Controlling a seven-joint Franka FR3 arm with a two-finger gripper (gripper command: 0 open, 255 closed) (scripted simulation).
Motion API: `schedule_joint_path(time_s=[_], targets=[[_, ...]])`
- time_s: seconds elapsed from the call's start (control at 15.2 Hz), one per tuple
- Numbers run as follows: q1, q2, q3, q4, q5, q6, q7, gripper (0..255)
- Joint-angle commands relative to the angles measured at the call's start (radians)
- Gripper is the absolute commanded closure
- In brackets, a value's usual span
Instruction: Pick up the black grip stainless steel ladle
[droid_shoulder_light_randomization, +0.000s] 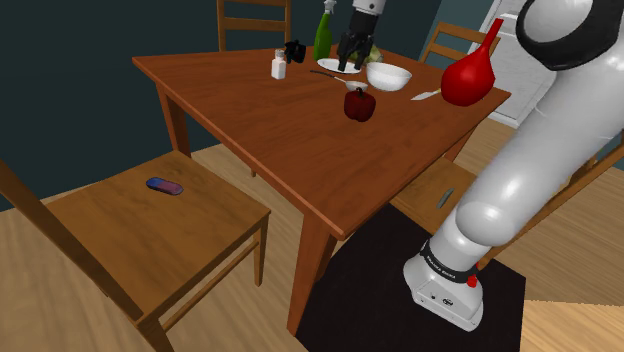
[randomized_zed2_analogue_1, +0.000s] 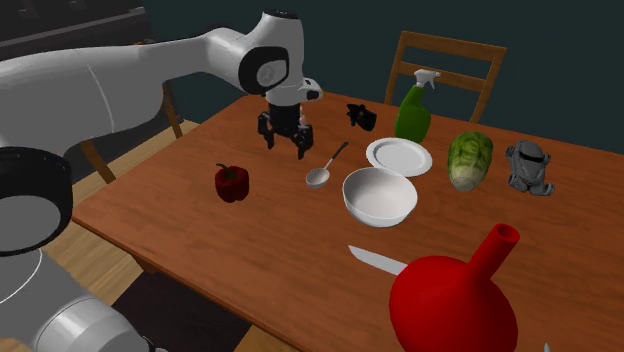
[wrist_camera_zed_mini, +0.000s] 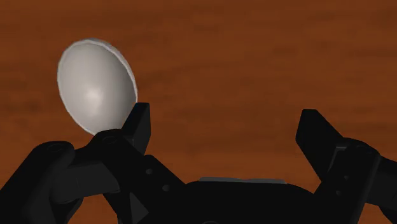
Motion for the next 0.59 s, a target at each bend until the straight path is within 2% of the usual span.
schedule_joint_path(time_s=[0.0, 0.33, 0.53], targets=[[-0.017, 0.088, -0.020, 0.087, 0.029, -0.017, -0.036, 0], [-0.084, 0.333, -0.046, 0.373, 0.112, -0.105, -0.107, 0], [-0.147, 0.507, -0.047, 0.607, 0.165, -0.192, -0.133, 0]])
